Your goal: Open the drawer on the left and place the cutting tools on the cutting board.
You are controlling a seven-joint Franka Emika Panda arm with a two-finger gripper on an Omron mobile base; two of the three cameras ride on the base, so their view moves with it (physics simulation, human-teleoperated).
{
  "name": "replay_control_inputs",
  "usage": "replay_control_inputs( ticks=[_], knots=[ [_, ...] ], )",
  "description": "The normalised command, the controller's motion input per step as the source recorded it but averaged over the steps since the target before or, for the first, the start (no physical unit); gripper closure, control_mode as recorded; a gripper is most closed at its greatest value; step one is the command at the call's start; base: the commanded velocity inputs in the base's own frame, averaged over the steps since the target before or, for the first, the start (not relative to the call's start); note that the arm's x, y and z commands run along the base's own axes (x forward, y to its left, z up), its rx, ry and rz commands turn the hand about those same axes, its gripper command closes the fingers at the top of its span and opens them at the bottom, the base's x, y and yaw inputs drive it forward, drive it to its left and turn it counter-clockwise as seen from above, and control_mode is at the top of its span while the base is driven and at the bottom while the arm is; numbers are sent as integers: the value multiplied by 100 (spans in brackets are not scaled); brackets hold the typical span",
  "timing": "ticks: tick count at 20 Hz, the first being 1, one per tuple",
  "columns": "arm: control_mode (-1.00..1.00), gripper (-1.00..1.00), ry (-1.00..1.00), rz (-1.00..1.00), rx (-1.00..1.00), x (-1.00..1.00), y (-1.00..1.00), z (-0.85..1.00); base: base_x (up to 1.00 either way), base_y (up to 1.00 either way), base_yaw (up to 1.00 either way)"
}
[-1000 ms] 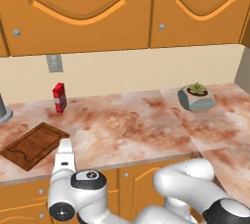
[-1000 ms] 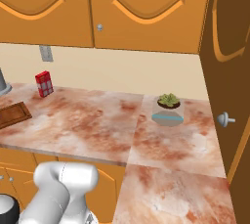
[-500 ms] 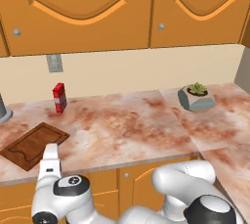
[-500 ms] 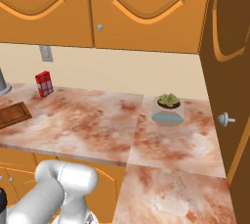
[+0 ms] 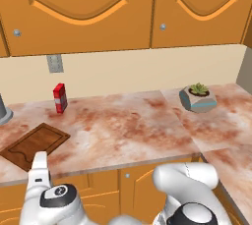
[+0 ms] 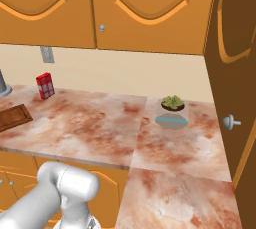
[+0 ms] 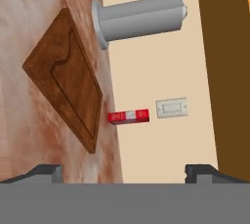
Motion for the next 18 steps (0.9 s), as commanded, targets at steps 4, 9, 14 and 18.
replay_control_inputs(
  ticks=[4,9,14,18],
  knots=[
    [-100,-100,-7,-2,-1,0,29,-29,0,0,0],
    [-100,-100,-2,0,-2,0,21,-34,0,0,0],
    [-100,-100,-1,-1,0,0,15,-51,0,0,0],
    [-100,-100,0,-1,0,0,17,-57,0,0,0]
  ],
)
